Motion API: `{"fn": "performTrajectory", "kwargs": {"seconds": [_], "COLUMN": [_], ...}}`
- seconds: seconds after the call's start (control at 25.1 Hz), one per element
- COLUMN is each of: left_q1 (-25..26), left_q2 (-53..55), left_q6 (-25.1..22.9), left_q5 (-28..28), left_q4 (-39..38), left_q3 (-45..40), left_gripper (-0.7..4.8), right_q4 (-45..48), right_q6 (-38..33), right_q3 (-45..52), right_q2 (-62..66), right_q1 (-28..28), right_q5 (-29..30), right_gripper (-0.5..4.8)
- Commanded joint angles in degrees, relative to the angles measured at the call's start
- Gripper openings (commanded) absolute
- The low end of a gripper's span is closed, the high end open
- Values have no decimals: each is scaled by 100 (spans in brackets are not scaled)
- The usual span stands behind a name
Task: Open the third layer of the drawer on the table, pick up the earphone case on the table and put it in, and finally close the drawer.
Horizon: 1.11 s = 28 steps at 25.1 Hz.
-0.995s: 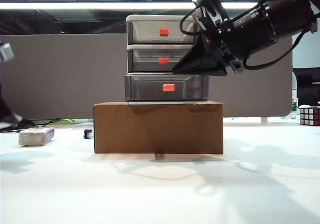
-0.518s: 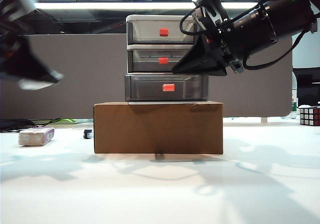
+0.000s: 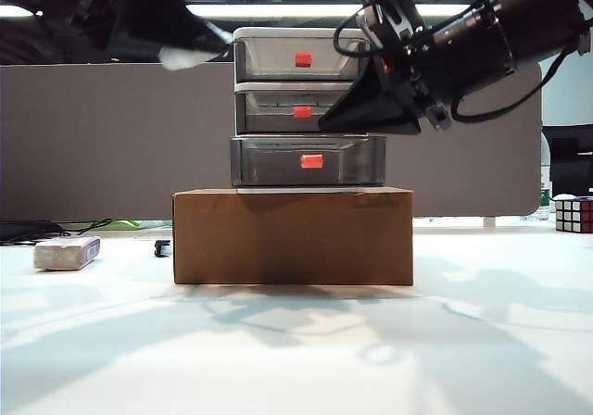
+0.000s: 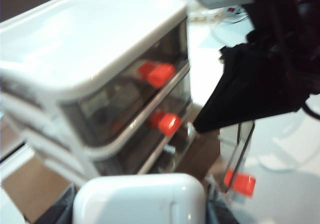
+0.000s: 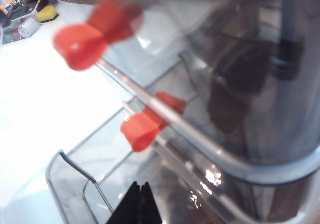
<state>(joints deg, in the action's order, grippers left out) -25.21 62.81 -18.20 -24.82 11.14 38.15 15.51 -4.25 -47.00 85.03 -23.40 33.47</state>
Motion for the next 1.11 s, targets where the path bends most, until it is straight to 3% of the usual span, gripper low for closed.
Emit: {"fn": "performTrajectory", "kwargs": {"seconds": [0.04,0.56,0.84,1.11], "left_q1": [-269,-997,-1239,-1270], "left_q2": [203,1139,1311,1331], "left_q6": [133,682,776,931], "left_q5": [85,494,1231,1523], "left_q4": [225,1200,1231,1224], "left_q3": [155,190,214,216], "left_gripper": [183,183,183,183], "right_q4": [87,-234,-396,-490], "right_q6": [-2,4,111,111], "right_q3": [-31,-28,-31,-28], "right_q2": [-129,-688,-966,-990], "right_q1": [-4,-2,-4,-4], "right_q5": [33,0,-13,-9], "right_gripper": [-6,-6,-6,-6]}}
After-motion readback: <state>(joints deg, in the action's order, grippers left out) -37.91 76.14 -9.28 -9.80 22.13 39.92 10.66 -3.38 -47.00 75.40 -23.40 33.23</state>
